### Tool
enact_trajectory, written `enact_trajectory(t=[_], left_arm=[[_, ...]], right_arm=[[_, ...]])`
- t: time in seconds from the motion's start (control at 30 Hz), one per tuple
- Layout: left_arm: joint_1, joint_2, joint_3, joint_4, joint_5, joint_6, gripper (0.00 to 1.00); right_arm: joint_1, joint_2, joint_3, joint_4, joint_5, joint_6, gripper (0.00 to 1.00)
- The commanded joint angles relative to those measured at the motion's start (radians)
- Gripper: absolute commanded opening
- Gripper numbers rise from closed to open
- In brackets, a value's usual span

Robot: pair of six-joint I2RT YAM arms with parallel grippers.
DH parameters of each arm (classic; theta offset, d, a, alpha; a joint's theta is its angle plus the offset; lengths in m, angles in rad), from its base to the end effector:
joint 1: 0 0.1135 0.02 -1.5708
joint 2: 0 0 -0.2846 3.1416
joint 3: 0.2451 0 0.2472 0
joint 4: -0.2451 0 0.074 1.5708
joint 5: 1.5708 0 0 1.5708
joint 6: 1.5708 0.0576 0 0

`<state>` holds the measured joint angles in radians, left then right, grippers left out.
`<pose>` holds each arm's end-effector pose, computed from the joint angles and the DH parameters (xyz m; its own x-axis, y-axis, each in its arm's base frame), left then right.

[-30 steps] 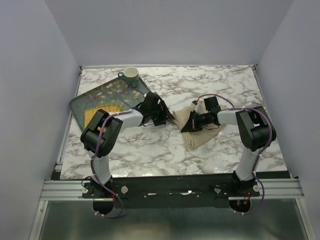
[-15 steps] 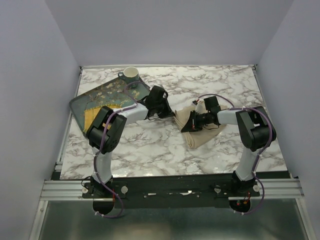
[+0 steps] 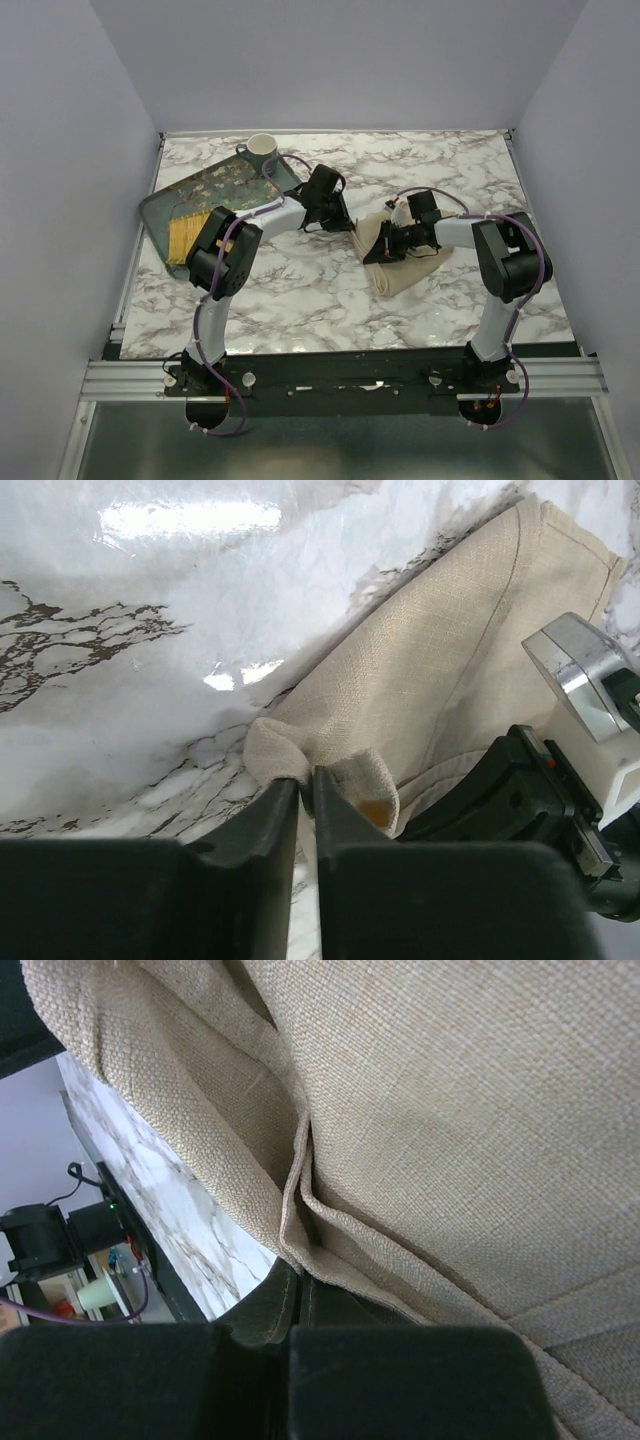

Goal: Fold the napkin, place the utensils inside, and roll it up
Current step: Roll the napkin with the utensil

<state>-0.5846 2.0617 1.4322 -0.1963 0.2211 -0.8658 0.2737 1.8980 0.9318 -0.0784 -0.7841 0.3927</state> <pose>0.3863 -0.2708 0.1761 -0.9018 -0.2943 -0.3166 -0.0376 0.7830 -0.6208 0.3306 0.1351 0.1205 -0.9731 0.0083 -0.2303 -0.1737 0.6307 0.7564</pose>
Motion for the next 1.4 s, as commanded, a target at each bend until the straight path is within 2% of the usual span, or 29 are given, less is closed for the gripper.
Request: enact_trajectory(t=[0.0, 0.07, 0.1, 0.2, 0.33, 0.53, 0.67, 0.83, 0.97, 1.37], left_arm=[[-0.011, -0.064, -0.013, -0.017, -0.045, 0.057, 0.44], [-0.020, -0.113, -0.035, -0.028, -0.068, 0.068, 0.52], [-0.021, -0.129, -0.059, -0.035, -0.069, 0.065, 0.69], [-0.029, -0.198, -0.133, -0.035, -0.077, 0.019, 0.77], [-0.044, -0.277, -0.225, 0.018, -0.080, -0.065, 0.76], [-0.080, -0.304, -0.288, 0.106, -0.085, -0.134, 0.75], [-0.089, -0.232, -0.227, 0.112, -0.034, -0.130, 0.76], [-0.090, -0.176, -0.178, 0.112, -0.038, -0.136, 0.72], [-0.093, -0.137, -0.164, 0.090, -0.046, -0.154, 0.73], [-0.119, -0.083, -0.107, -0.025, -0.144, -0.202, 0.72]], right_arm=[[-0.011, 0.042, -0.004, -0.146, 0.207, -0.058, 0.01], [-0.011, 0.044, -0.002, -0.146, 0.207, -0.058, 0.01], [-0.011, 0.044, -0.001, -0.147, 0.207, -0.058, 0.00], [-0.011, 0.042, 0.001, -0.149, 0.207, -0.064, 0.01], [-0.011, 0.044, 0.004, -0.152, 0.209, -0.069, 0.01], [-0.010, 0.044, 0.010, -0.155, 0.204, -0.071, 0.00], [-0.011, 0.039, 0.010, -0.159, 0.201, -0.080, 0.00], [-0.010, 0.041, 0.009, -0.158, 0.198, -0.081, 0.00], [-0.011, 0.039, 0.015, -0.159, 0.198, -0.081, 0.01], [-0.011, 0.032, 0.016, -0.169, 0.209, -0.092, 0.01]])
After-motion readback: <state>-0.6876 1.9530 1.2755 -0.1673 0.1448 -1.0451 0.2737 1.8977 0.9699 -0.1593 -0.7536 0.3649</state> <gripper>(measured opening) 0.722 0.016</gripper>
